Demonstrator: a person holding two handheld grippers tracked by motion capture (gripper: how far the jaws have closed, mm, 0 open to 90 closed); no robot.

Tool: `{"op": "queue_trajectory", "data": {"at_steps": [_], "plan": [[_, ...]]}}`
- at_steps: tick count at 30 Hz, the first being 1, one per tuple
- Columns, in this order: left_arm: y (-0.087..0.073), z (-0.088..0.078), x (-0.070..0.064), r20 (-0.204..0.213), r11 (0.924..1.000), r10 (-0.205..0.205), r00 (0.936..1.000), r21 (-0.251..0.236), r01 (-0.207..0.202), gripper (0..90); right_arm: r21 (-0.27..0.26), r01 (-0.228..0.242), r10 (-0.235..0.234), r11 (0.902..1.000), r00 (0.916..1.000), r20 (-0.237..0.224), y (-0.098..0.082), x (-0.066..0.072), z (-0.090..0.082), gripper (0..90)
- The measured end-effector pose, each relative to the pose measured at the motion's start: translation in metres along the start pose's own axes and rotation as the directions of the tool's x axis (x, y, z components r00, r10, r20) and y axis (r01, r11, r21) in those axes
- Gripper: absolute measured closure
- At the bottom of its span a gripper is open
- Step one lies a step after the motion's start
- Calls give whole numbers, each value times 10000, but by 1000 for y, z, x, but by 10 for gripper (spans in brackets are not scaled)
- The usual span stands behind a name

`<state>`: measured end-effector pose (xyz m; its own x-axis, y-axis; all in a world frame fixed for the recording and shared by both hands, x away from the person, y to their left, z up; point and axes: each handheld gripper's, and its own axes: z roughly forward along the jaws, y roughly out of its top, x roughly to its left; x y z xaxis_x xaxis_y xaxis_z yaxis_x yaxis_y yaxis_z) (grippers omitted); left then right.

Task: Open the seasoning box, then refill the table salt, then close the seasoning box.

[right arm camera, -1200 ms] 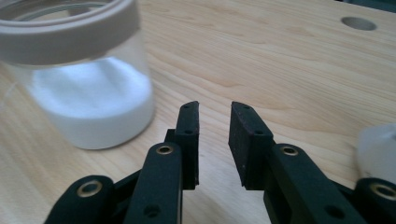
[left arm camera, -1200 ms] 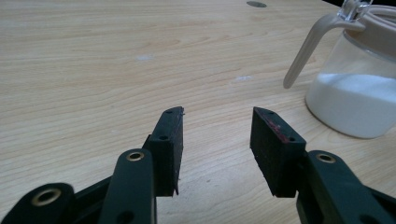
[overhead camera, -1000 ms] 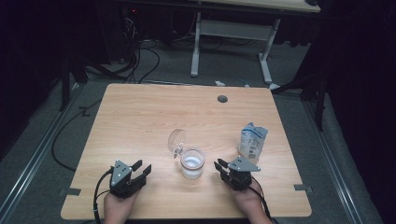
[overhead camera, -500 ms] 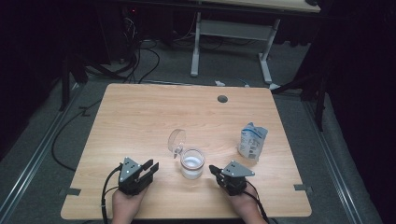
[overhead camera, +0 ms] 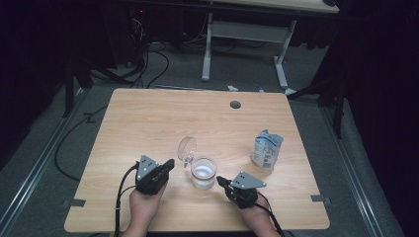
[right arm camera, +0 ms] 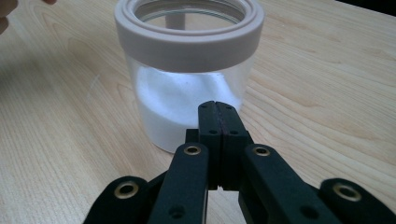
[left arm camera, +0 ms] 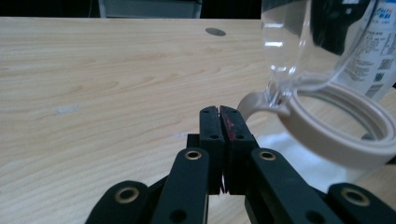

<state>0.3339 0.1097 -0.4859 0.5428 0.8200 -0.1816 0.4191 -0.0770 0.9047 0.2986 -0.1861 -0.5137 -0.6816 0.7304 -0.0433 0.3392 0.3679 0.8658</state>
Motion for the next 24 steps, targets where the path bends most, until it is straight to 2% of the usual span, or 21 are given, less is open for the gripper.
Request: {"op": "queue_trajectory", "data": {"at_steps": [5, 10, 16, 24], "plan": [[14, 4, -5, 263, 9999, -71, 9996, -155, 75, 883, -6, 76, -76, 10000, 9999, -107, 0, 3, 2, 900], [20, 8, -10, 407, 9996, -53, 9992, -262, 64, 883, 15, 155, -155, 9999, 9998, -133, 1, 5, 3, 900], [20, 10, -14, 535, 9995, -99, 9985, -309, 116, 882, 2, 185, -185, 9998, 9998, -103, 1, 6, 3, 899], [18, 11, -23, 697, 9995, 84, 9975, -295, -63, 877, 19, 208, -208, 9998, 9998, -79, 1, 6, 3, 900]]}}
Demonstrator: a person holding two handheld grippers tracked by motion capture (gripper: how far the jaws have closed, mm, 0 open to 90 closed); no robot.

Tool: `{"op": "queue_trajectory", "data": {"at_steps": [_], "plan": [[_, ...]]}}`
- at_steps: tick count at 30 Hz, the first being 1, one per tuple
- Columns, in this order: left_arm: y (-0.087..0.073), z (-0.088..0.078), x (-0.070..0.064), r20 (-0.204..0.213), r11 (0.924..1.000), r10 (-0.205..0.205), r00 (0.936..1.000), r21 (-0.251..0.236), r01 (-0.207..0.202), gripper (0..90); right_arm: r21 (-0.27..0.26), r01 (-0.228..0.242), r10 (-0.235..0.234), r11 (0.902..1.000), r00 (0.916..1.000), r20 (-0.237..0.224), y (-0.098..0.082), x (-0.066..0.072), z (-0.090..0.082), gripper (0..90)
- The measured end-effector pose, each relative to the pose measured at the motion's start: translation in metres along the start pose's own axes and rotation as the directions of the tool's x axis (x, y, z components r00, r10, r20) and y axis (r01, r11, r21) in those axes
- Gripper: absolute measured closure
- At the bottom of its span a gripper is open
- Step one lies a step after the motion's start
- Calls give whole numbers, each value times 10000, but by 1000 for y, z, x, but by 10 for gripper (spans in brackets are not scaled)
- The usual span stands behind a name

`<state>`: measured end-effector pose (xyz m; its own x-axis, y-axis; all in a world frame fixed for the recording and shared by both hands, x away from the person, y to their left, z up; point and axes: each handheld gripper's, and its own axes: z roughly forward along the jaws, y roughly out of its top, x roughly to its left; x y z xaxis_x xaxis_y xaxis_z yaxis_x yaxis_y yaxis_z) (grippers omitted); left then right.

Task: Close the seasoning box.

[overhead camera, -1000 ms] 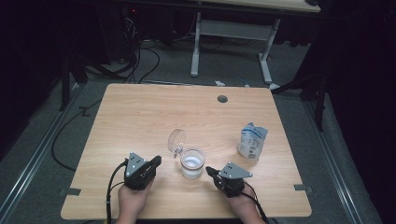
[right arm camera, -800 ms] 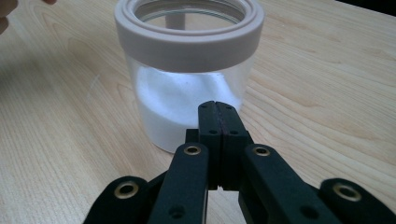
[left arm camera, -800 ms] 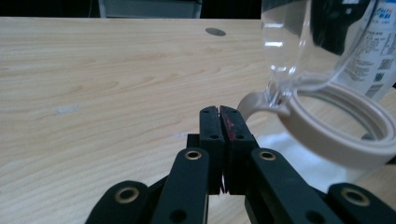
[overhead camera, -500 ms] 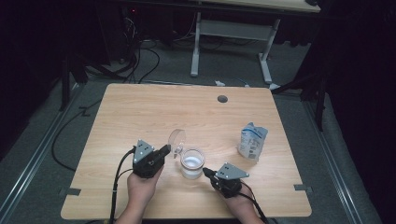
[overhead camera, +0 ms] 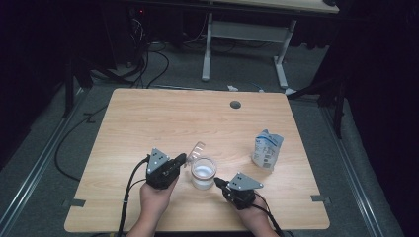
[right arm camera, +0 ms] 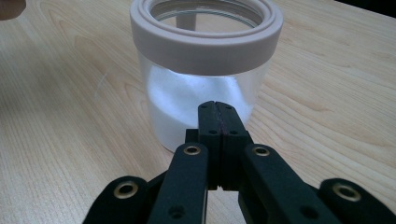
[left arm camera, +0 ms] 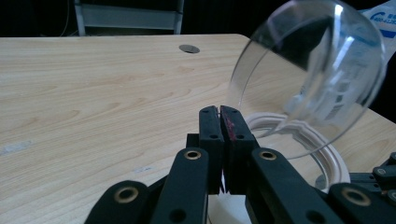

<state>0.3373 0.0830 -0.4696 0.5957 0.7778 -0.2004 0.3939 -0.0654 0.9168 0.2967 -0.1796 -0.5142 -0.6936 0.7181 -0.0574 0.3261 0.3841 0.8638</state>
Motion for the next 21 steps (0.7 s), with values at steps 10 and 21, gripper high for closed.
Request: {"op": "queue_trajectory", "data": {"at_steps": [10, 21], "plan": [[-16, -3, 0, -567, 9983, 533, 9970, 267, -519, 884, -33, 12, -12, 10000, 10000, -6, 0, 0, -1, 899], [-45, 14, 7, -592, 9892, 1015, 9931, 1124, -944, 899, 82, -318, 316, 9995, 9993, 222, -4, -9, -4, 899]]}}
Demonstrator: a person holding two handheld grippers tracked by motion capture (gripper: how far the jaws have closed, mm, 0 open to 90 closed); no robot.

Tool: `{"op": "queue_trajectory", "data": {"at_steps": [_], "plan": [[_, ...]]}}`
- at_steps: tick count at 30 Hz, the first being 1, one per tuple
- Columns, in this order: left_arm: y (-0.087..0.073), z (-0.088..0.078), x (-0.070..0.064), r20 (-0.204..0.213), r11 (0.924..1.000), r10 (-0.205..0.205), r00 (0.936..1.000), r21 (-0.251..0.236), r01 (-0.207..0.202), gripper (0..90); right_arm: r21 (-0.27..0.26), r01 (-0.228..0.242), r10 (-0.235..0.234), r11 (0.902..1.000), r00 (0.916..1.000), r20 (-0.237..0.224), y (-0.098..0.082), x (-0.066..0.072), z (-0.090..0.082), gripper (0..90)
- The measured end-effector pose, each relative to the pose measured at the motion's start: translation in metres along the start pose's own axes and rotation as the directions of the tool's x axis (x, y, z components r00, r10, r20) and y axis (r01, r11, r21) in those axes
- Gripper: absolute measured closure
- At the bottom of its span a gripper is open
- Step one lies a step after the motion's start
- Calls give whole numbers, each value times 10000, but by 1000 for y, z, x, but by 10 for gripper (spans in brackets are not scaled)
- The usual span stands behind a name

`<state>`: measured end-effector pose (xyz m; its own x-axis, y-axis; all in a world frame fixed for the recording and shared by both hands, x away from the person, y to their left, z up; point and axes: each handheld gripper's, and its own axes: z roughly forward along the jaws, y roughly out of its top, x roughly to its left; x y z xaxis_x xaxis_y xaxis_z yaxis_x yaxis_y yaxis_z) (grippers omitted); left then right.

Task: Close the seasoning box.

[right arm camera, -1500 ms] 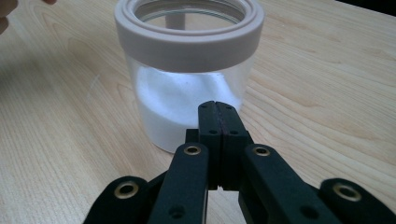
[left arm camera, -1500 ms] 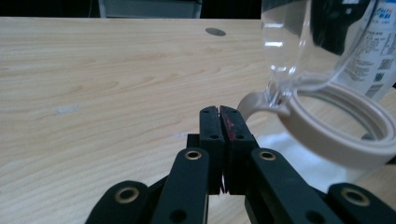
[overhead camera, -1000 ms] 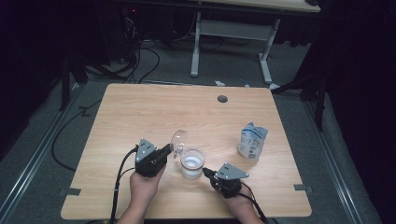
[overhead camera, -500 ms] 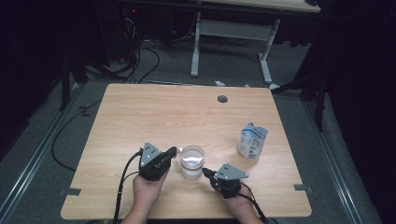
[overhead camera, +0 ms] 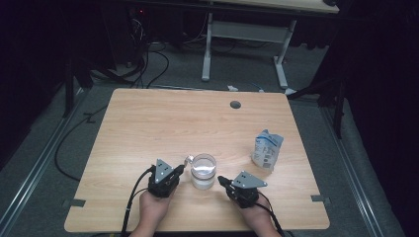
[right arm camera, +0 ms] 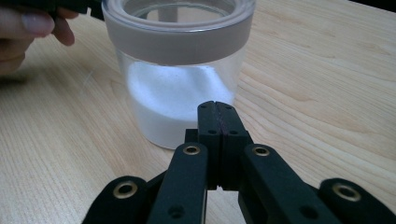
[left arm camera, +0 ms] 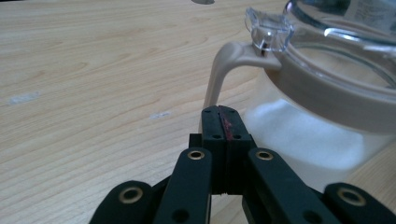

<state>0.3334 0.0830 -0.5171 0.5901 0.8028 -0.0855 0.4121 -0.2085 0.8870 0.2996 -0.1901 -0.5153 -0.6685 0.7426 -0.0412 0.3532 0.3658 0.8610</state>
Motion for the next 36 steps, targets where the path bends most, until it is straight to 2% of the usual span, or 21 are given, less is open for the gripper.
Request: {"op": "queue_trajectory", "data": {"at_steps": [7, 11, 17, 28, 33, 36], "plan": [[-5, 3, -3, -251, 9993, 49, 9997, -368, -58, 899, 65, 95, -96, 9999, 9999, 62, -4, 2, -3, 898], [-3, 4, -4, -282, 9994, 120, 9995, -312, -129, 898, 26, -11, 11, 10000, 10000, -25, -4, 1, -4, 898], [0, 9, -4, -453, 9995, 9, 9990, -313, -23, 898, -3, -13, 13, 10000, 10000, -53, -5, -1, -5, 898], [0, 18, 5, -412, 9988, -402, 9983, -295, 390, 899, -61, -79, 79, 10000, 10000, -23, -5, -4, -8, 898], [2, 18, 5, -412, 9994, -287, 9987, -223, 278, 899, -26, -99, 99, 9999, 9999, -34, -5, -4, -8, 898], [2, 16, 3, -269, 9995, -213, 9994, -240, 207, 899, -49, -92, 92, 9999, 10000, -25, -5, -4, -8, 898]]}}
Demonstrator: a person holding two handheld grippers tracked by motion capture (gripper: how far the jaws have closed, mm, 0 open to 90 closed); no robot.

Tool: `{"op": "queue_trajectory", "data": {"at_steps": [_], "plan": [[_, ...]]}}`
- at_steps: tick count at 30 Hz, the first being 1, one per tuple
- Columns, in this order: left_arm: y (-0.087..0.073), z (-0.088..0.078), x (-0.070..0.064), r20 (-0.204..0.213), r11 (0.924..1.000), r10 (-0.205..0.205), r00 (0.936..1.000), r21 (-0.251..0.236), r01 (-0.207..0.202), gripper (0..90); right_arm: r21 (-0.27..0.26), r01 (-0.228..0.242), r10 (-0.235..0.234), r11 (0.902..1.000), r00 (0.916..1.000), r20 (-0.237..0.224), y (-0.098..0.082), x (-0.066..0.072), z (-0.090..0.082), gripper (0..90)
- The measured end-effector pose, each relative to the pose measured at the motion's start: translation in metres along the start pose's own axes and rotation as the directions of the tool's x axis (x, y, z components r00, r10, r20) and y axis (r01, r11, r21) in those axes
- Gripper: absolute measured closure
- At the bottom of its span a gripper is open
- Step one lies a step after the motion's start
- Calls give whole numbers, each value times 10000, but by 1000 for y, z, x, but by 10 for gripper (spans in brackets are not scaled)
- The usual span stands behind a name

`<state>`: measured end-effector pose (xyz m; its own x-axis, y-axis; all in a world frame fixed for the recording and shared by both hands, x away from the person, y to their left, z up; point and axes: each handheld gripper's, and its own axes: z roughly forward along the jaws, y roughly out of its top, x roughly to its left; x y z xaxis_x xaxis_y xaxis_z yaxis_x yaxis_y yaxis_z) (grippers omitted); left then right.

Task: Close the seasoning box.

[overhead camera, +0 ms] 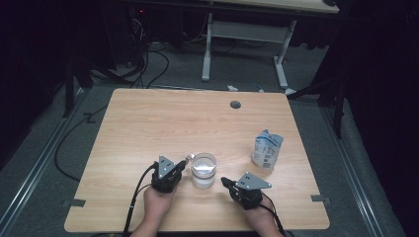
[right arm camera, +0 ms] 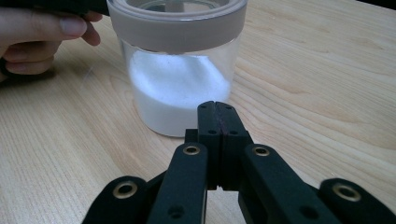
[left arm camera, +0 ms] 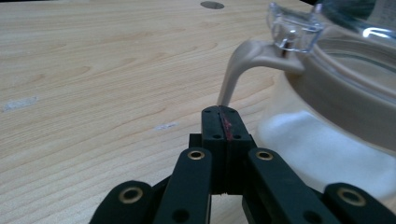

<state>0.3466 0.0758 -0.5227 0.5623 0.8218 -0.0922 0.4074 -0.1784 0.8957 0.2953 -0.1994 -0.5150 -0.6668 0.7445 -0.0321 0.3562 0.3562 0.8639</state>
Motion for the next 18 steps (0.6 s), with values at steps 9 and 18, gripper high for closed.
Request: {"op": "queue_trajectory", "data": {"at_steps": [9, 18], "plan": [[2, 3, -2, -81, 10000, 59, 9999, 17, -59, 899, -21, -14, 14, 10000, 10000, -10, 0, 0, -1, 898], [7, 12, 0, -13, 10000, 35, 10000, 43, -35, 899, 11, 0, 0, 10000, 10000, -9, 0, 0, -1, 898]]}}
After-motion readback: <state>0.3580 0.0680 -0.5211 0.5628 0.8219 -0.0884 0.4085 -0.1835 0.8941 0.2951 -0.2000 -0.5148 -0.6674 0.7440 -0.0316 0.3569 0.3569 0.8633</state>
